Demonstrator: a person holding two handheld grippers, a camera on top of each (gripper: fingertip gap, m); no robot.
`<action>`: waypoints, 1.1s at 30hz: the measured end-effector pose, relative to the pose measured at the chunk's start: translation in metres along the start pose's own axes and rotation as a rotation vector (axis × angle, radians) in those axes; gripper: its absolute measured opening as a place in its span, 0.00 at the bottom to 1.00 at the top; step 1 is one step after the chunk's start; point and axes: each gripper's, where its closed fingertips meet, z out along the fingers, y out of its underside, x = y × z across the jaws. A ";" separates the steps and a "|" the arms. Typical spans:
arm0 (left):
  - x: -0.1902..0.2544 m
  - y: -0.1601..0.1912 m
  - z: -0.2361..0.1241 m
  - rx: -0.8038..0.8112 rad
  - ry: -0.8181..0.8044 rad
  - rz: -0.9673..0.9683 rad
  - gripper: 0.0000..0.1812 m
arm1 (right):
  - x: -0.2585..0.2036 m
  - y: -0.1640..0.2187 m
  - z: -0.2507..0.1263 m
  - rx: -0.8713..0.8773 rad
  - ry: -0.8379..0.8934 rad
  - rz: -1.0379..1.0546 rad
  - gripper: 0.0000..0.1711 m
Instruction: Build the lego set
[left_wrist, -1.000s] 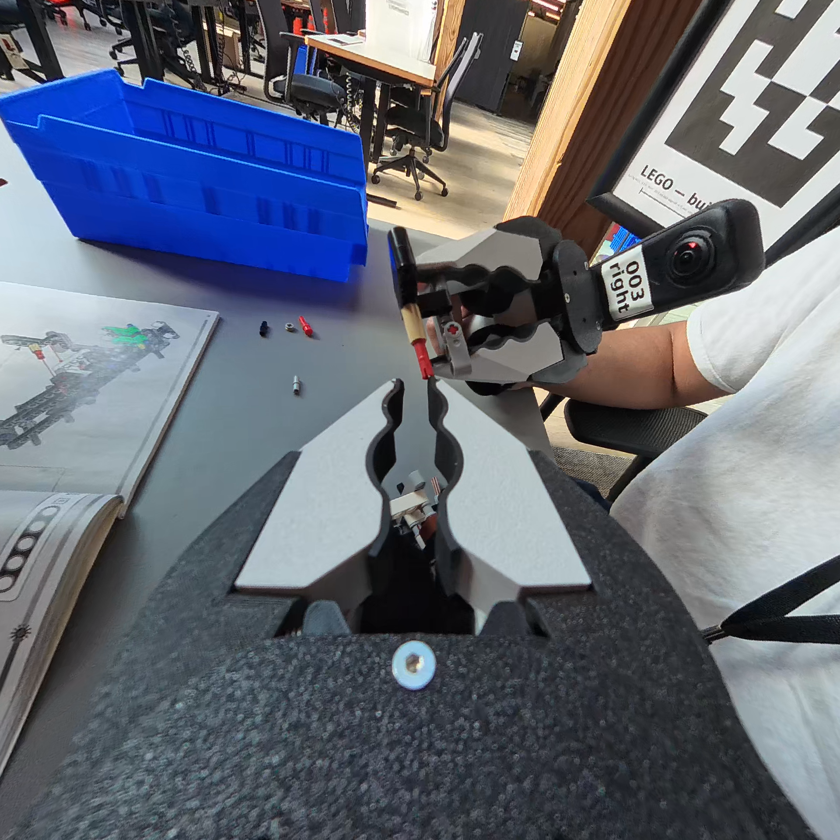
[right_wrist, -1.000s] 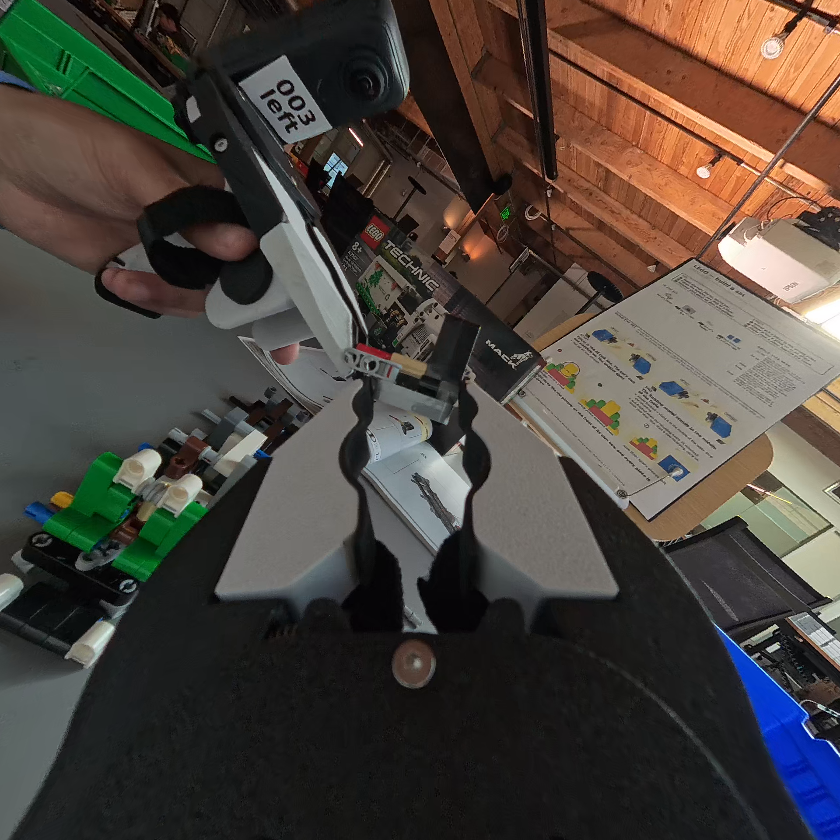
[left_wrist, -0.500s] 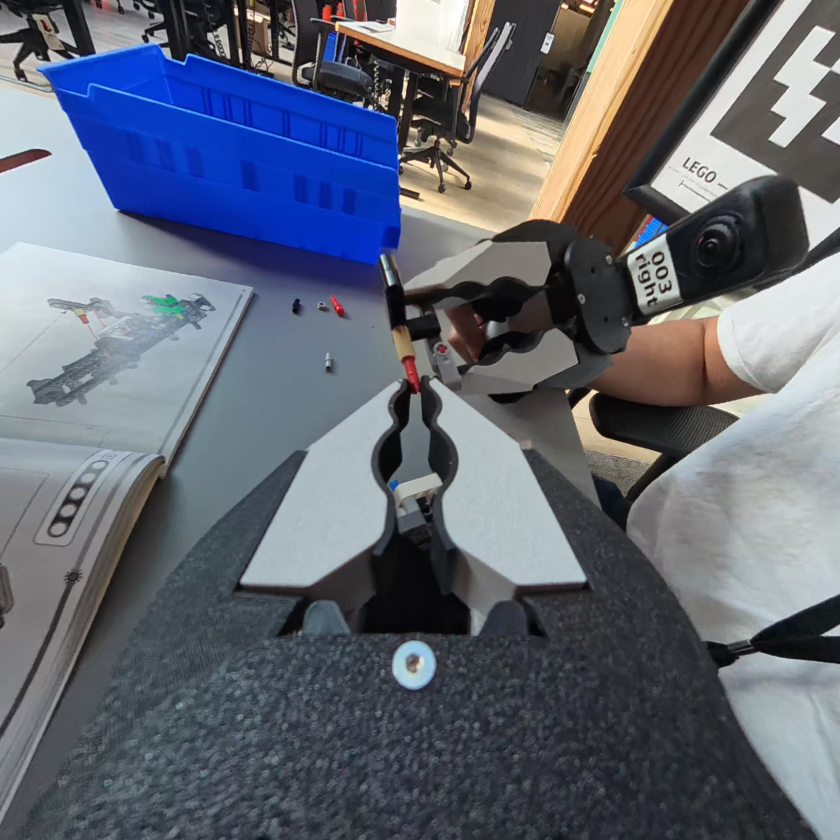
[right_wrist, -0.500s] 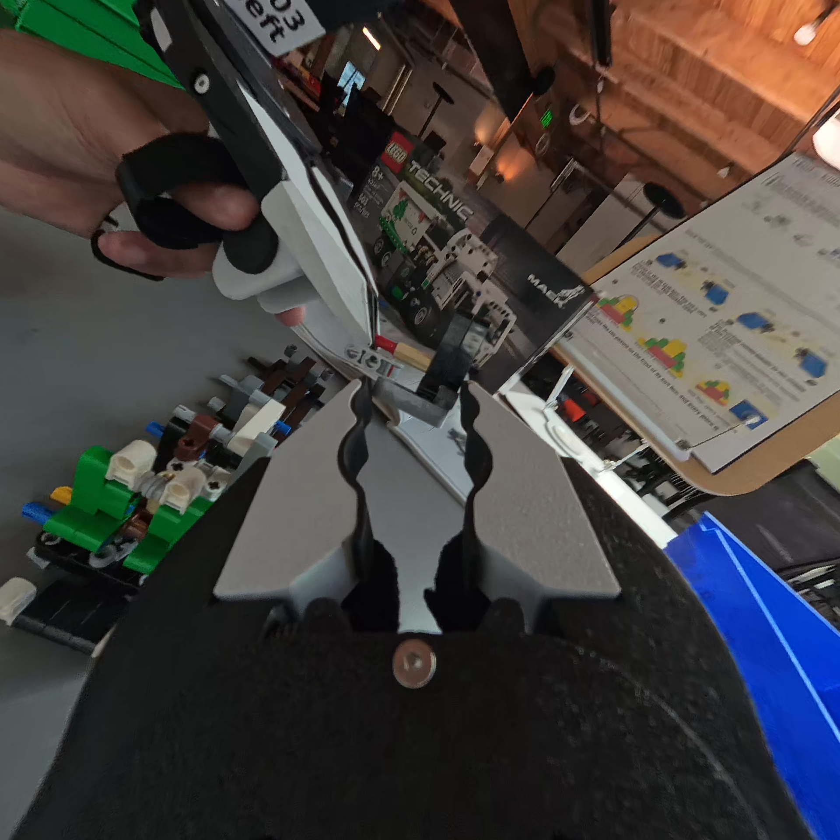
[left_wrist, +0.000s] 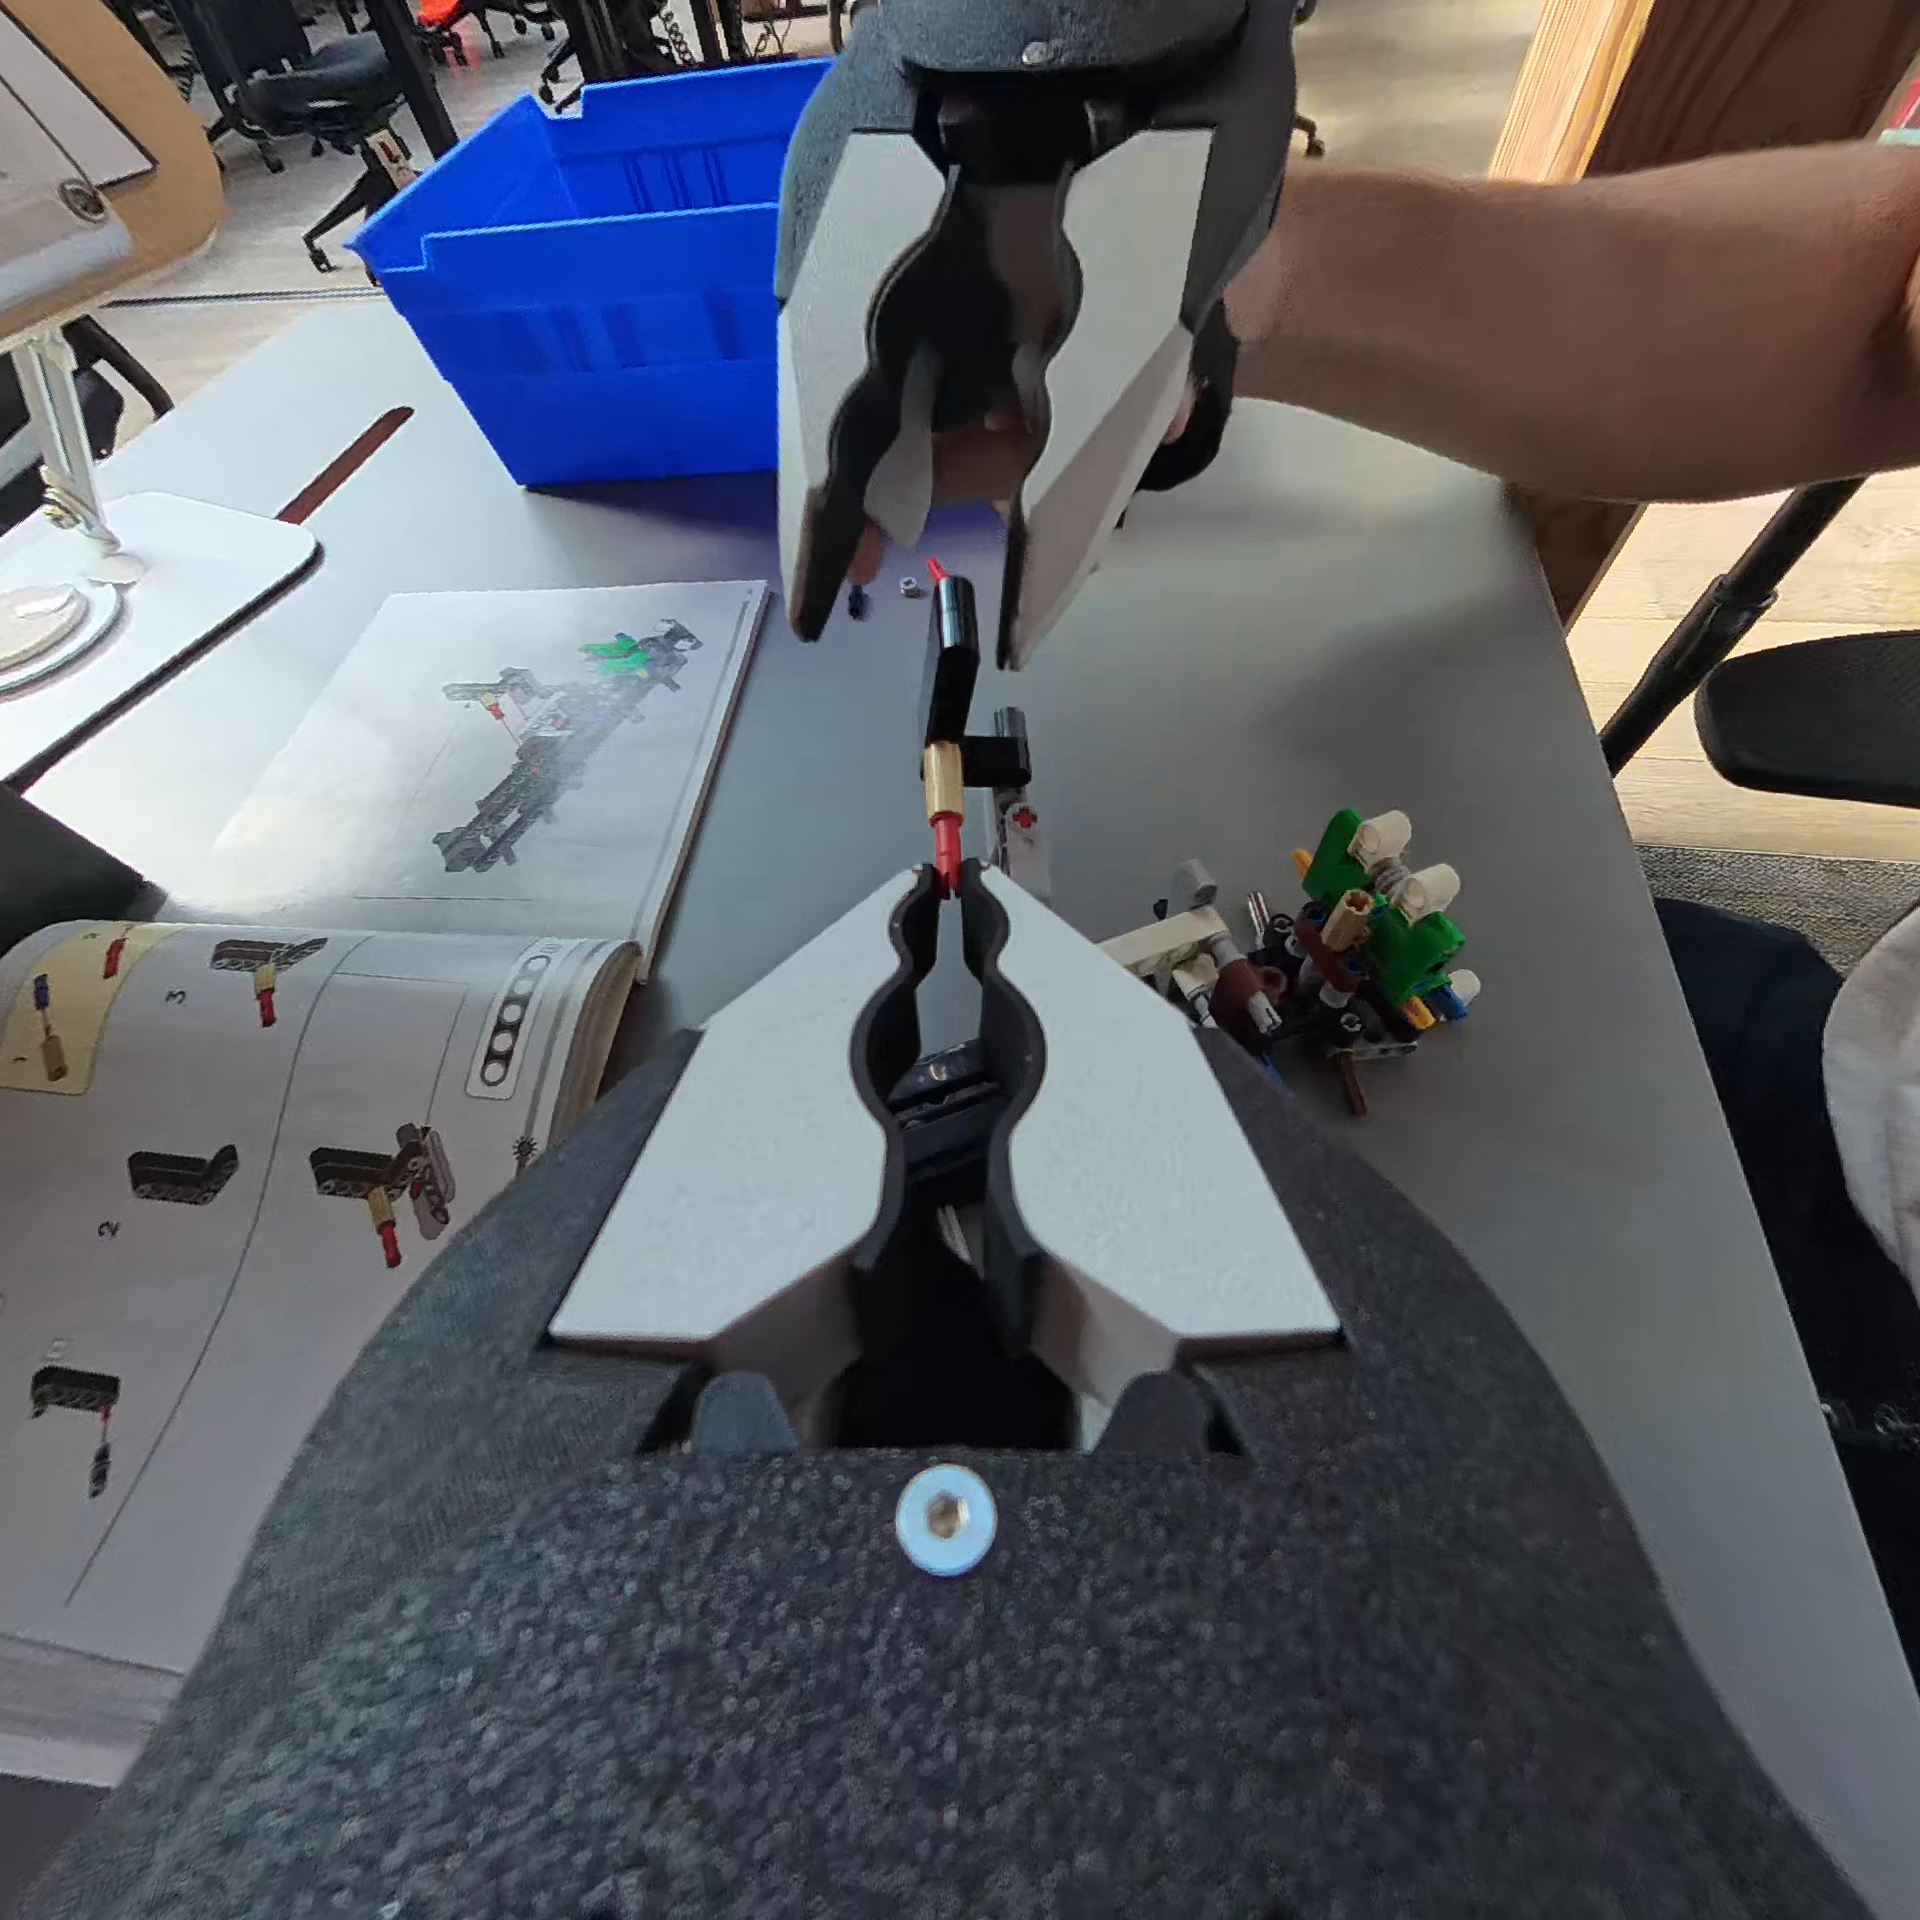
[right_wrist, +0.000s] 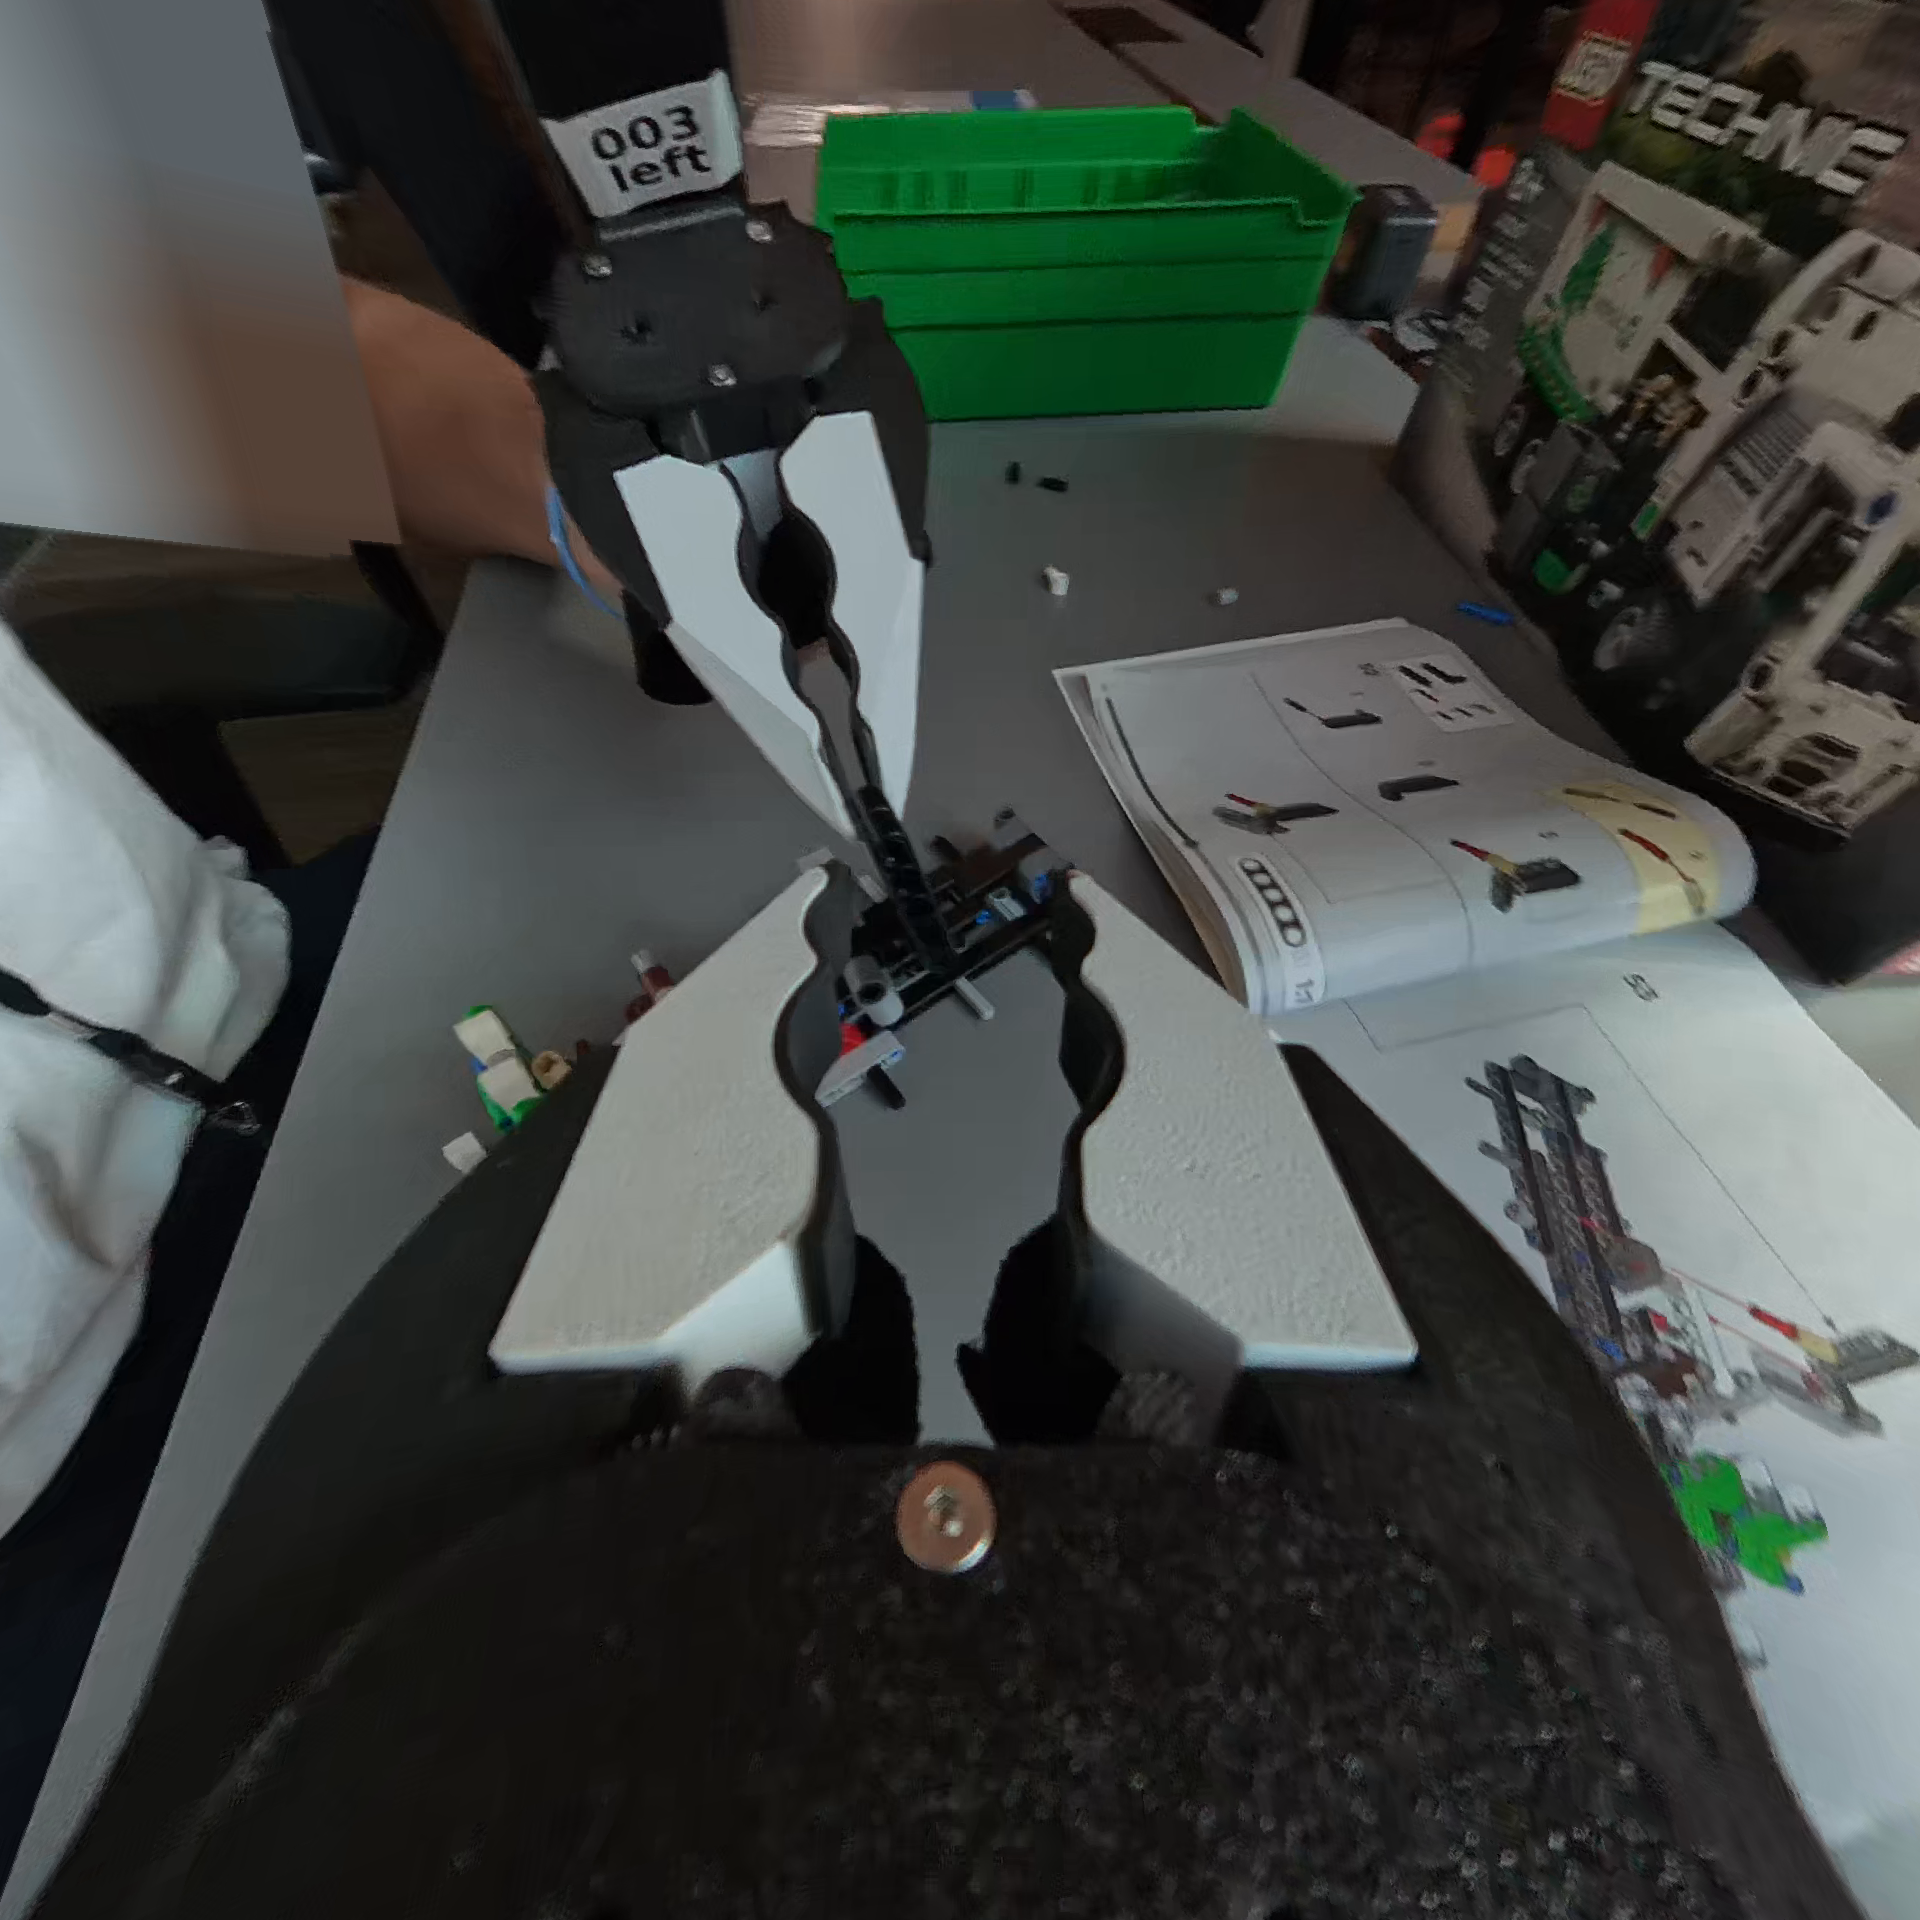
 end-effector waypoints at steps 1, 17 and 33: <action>-0.001 0.000 -0.001 0.000 -0.005 -0.001 0.02 | -0.005 -0.003 0.003 -0.003 -0.063 -0.011 0.19; -0.012 0.013 0.002 -0.019 -0.008 -0.053 0.01 | 0.004 0.021 0.023 -0.056 -0.016 -0.194 0.05; 0.012 0.027 -0.010 -0.058 0.279 0.024 0.11 | -0.003 0.048 -0.002 -0.131 -0.240 -0.121 0.03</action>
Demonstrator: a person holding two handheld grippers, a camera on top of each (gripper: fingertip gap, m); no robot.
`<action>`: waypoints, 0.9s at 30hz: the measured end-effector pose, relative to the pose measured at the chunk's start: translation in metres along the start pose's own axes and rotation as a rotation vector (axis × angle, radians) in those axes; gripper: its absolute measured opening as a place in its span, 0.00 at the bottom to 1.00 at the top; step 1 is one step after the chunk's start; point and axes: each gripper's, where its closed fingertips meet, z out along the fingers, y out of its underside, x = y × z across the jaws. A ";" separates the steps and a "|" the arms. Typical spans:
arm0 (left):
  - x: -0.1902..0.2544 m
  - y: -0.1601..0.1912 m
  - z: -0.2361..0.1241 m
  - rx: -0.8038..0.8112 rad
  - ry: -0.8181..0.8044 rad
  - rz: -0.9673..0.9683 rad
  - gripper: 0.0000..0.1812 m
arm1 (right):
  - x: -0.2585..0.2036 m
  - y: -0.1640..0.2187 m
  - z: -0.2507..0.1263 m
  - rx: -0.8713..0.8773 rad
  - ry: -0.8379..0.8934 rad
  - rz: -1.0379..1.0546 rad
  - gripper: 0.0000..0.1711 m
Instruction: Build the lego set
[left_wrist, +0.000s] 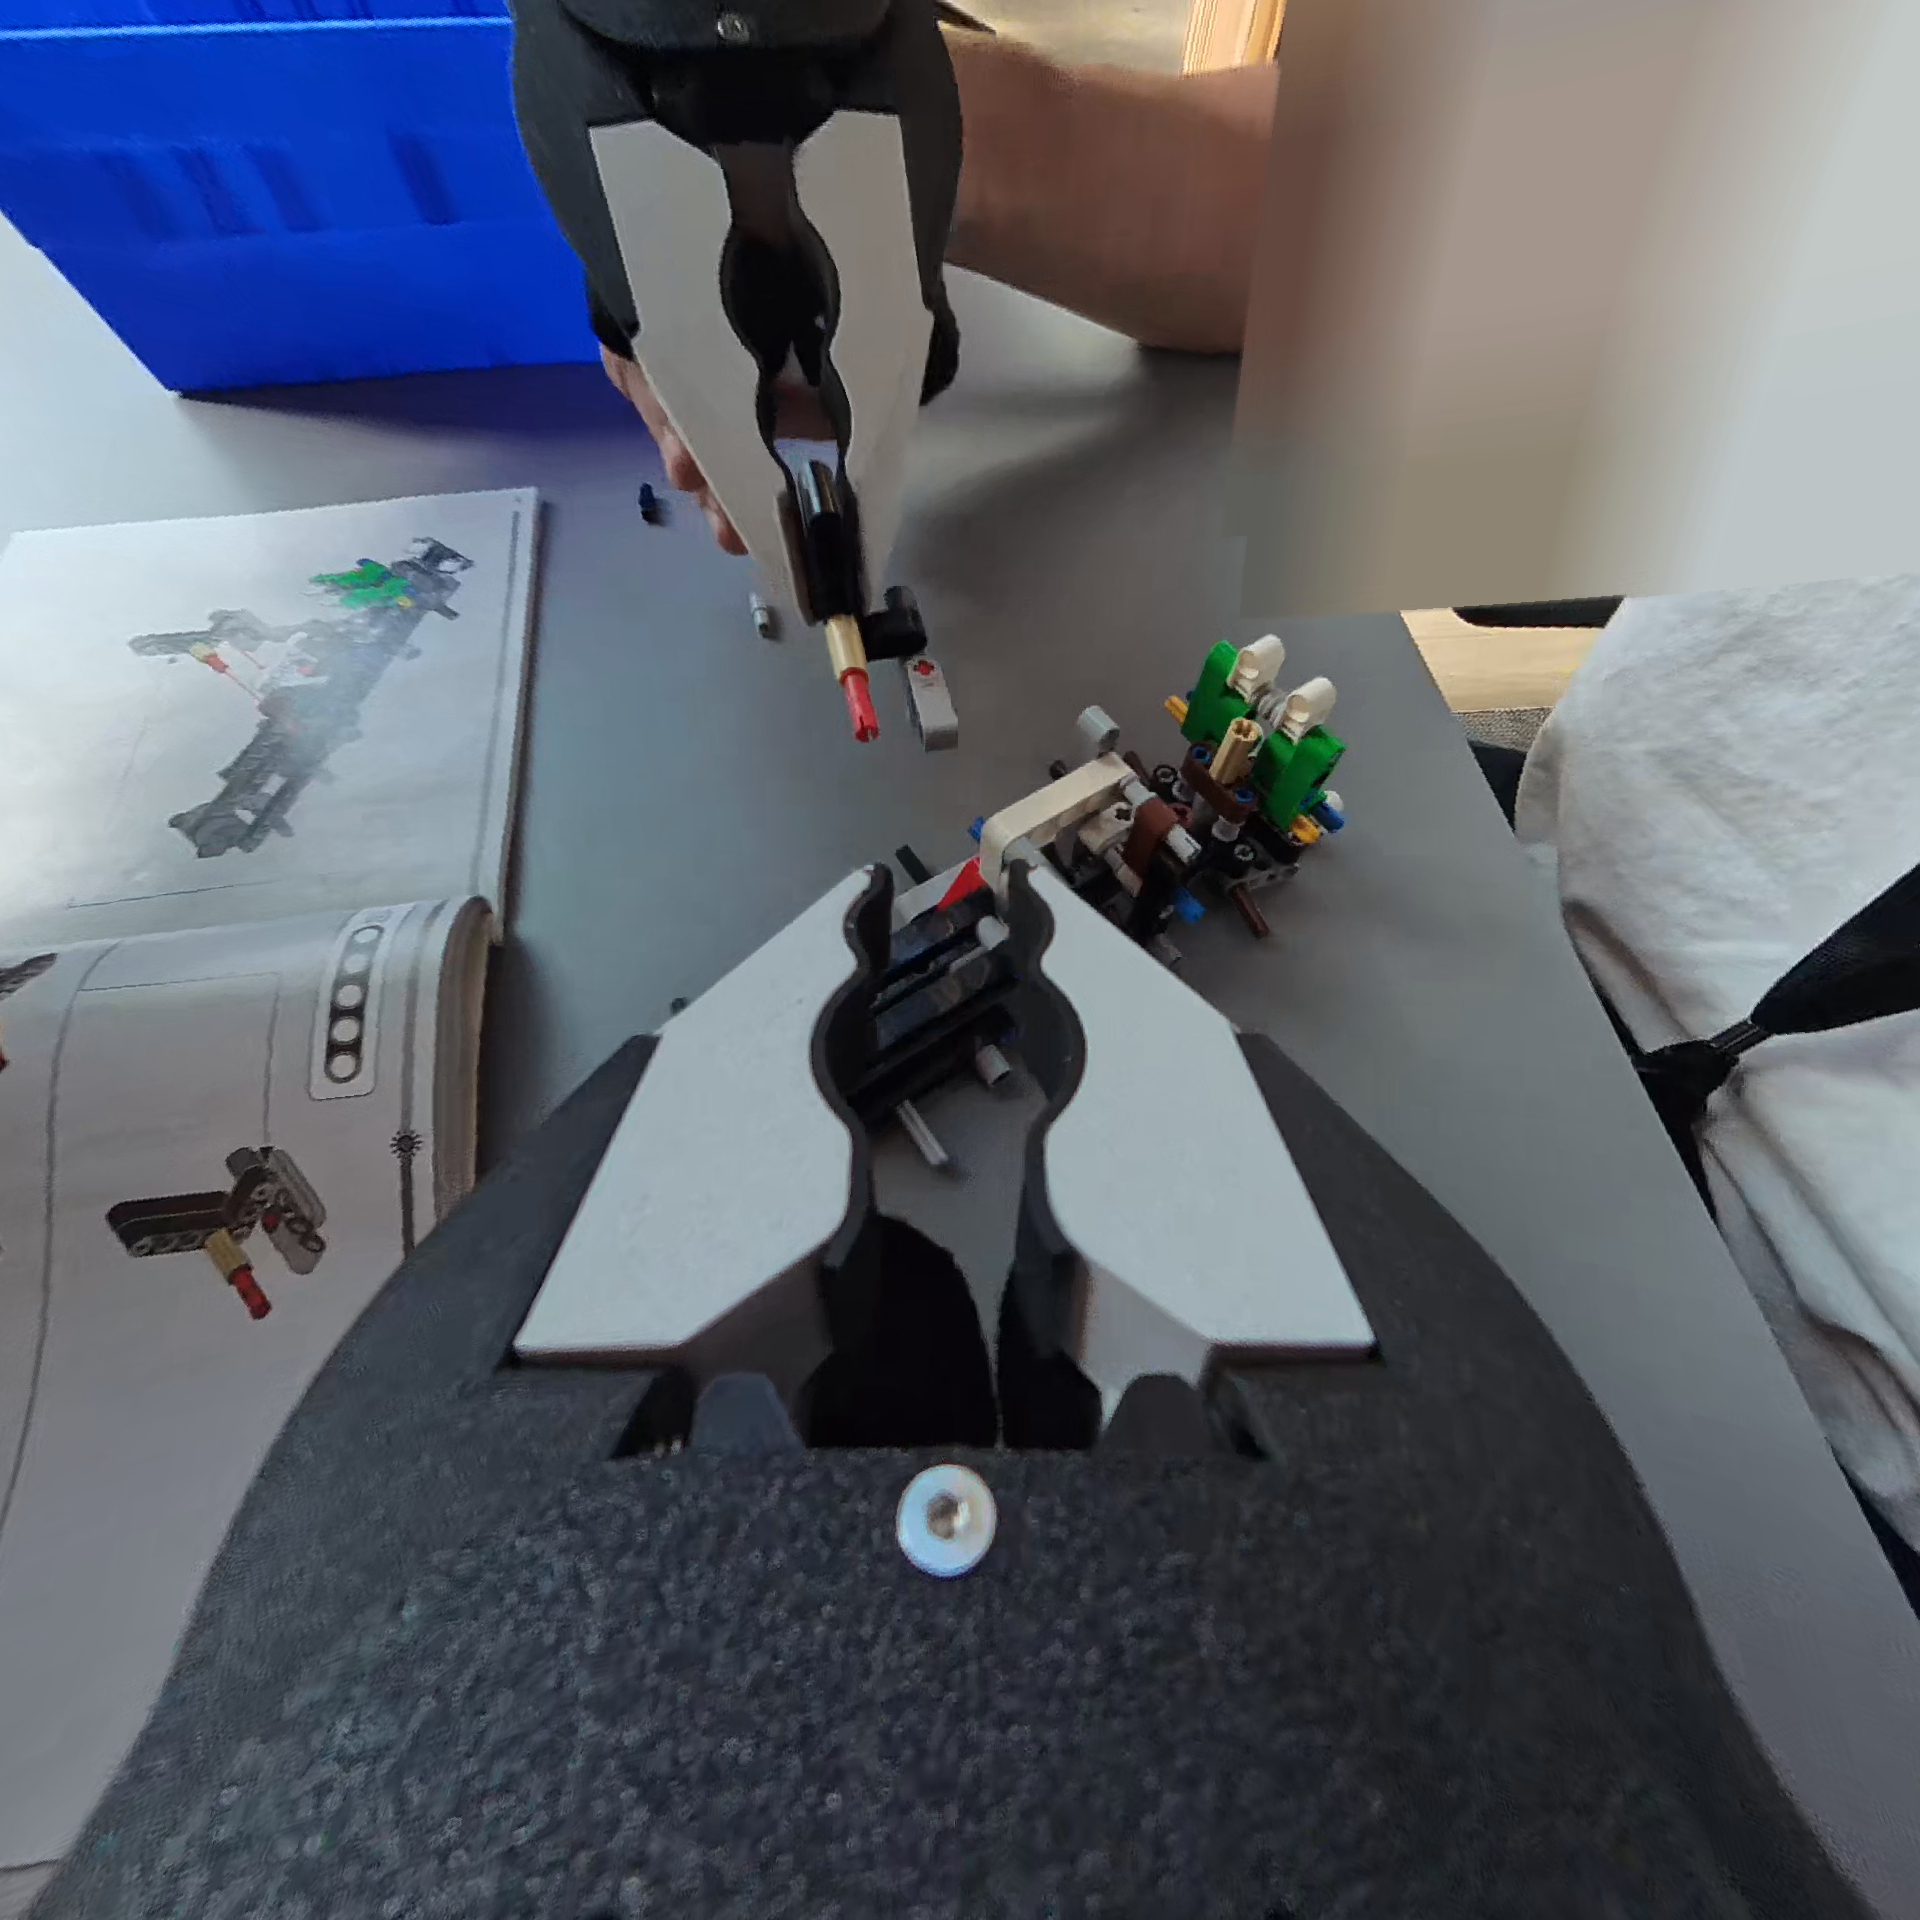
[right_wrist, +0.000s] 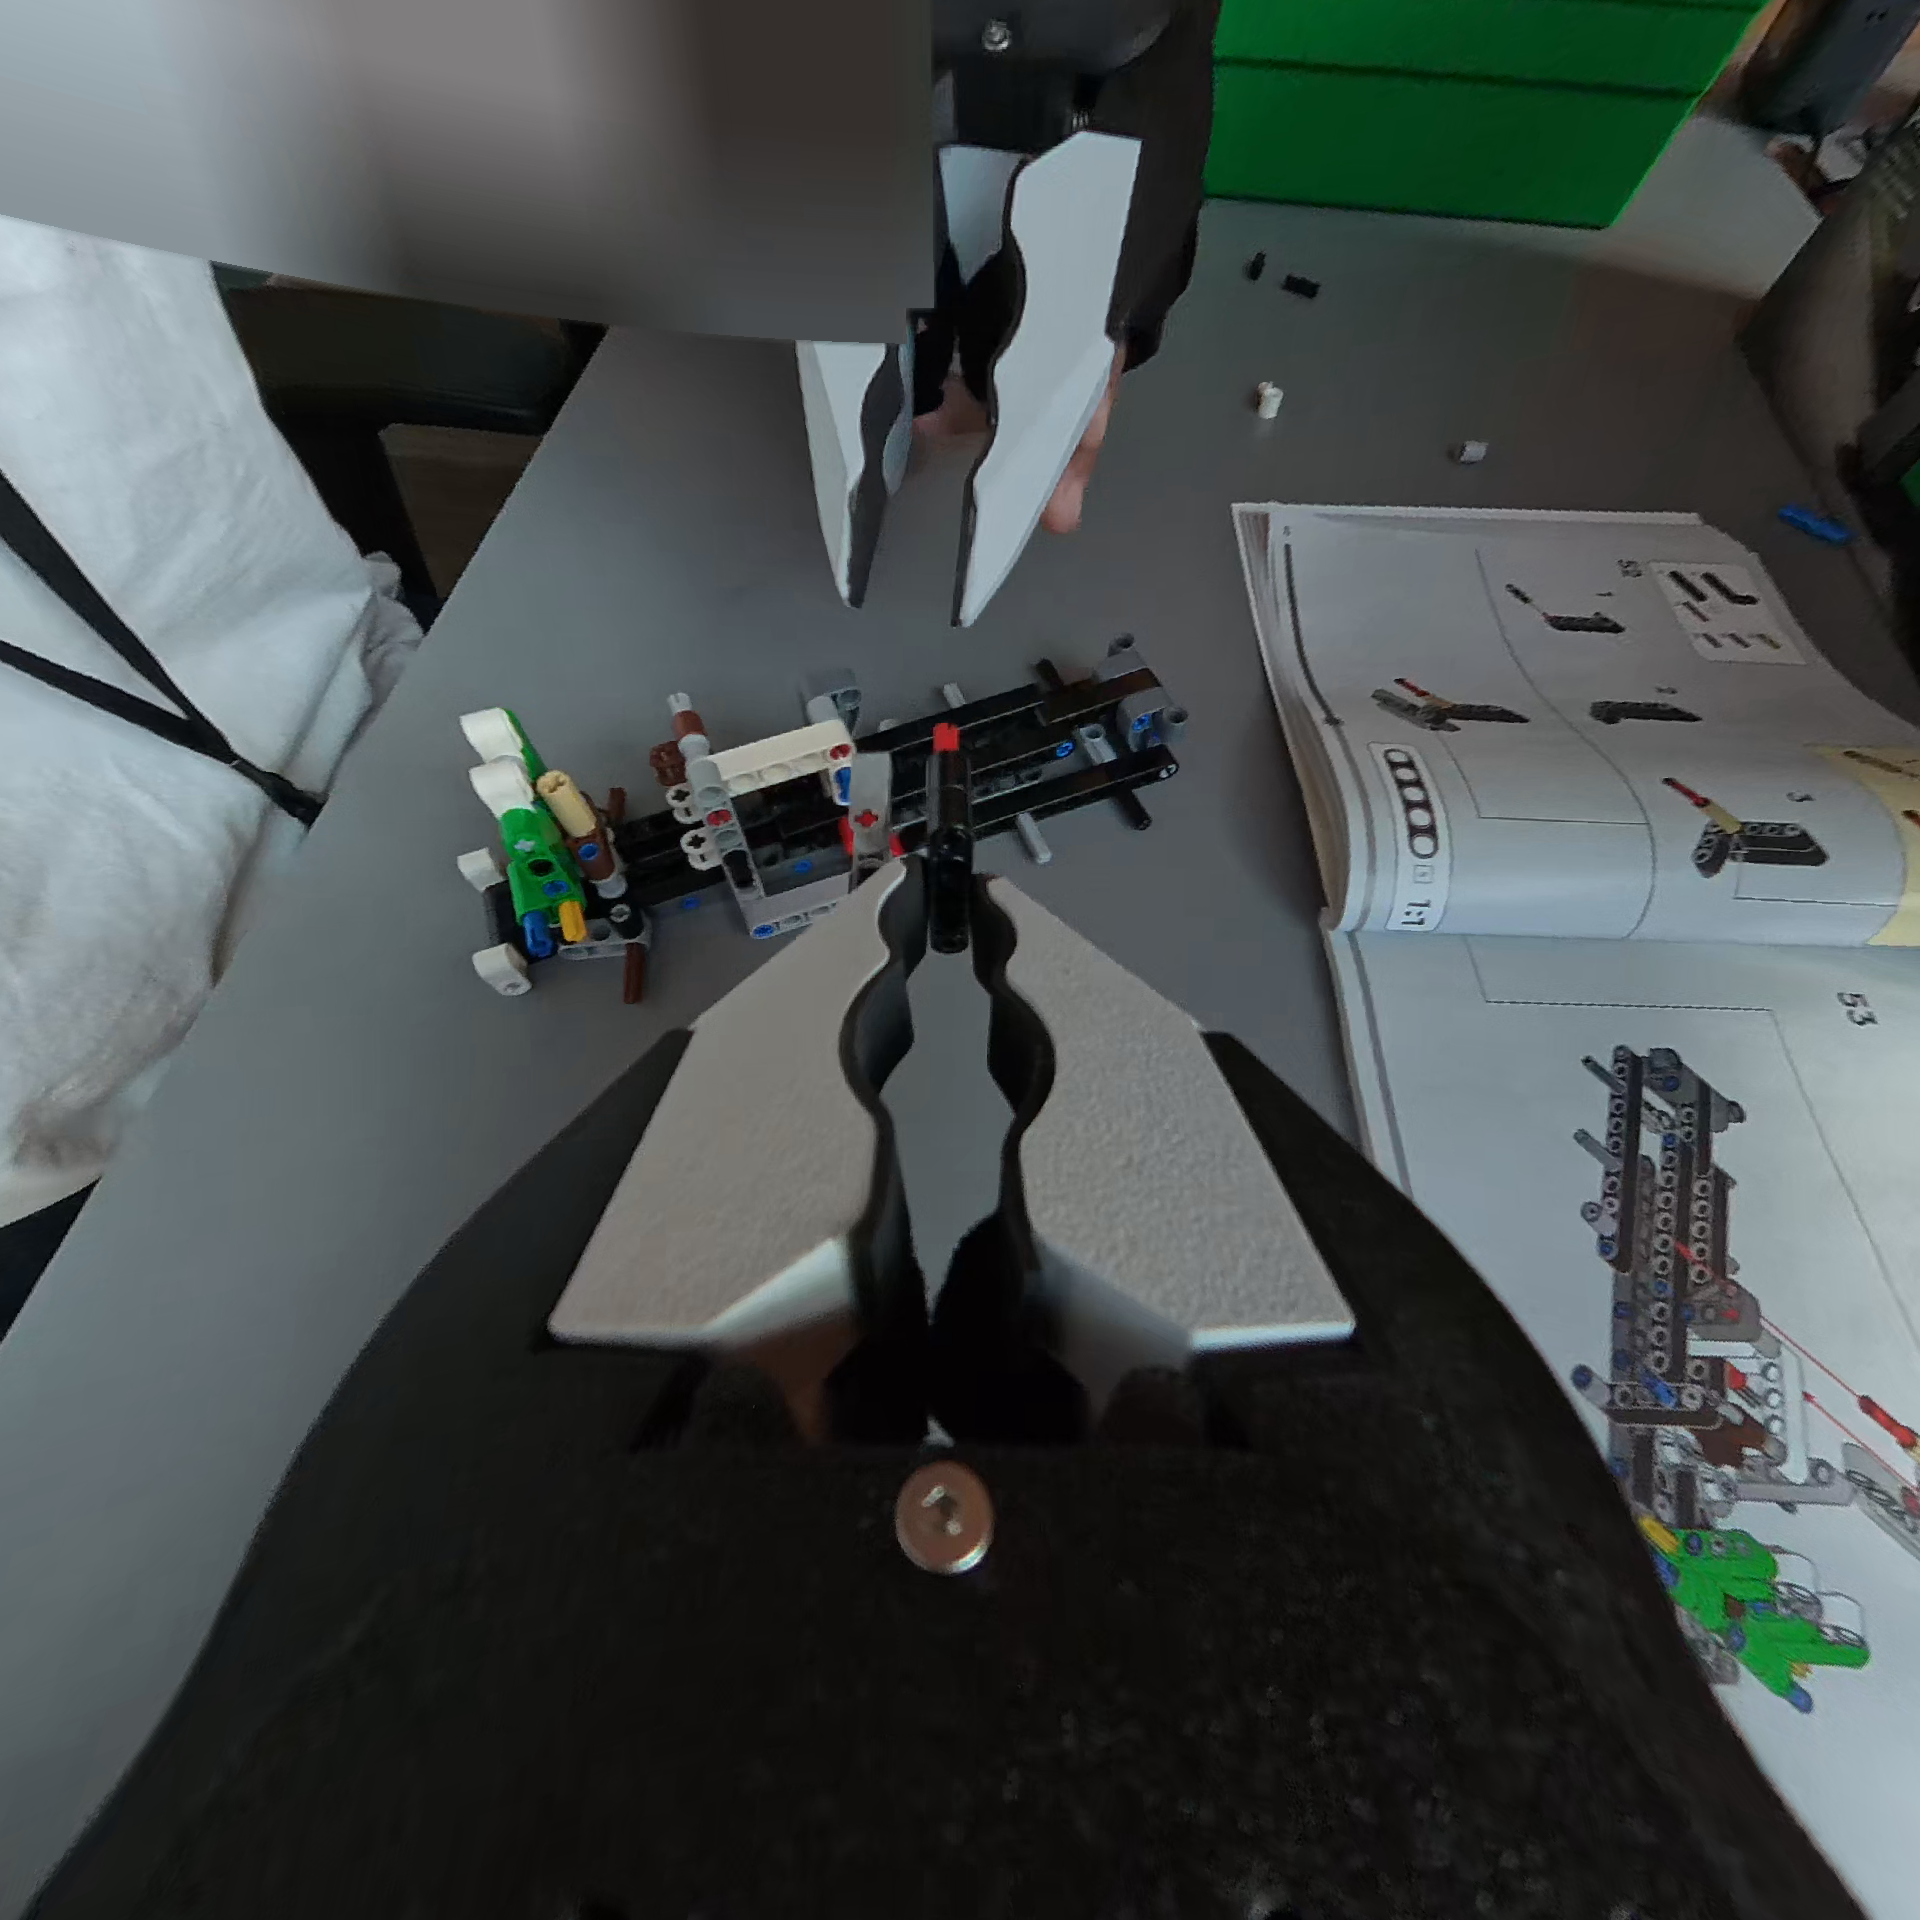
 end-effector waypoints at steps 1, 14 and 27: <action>0.000 0.003 0.002 -0.012 -0.005 0.009 0.11 | -0.004 0.001 0.001 -0.004 -0.029 0.003 0.03; 0.014 0.020 0.016 -0.050 0.087 0.049 0.04 | -0.009 0.012 0.016 -0.151 -0.210 -0.083 0.03; 0.009 0.022 0.019 -0.030 0.072 0.049 0.04 | -0.005 0.008 0.023 -0.088 -0.311 -0.088 0.03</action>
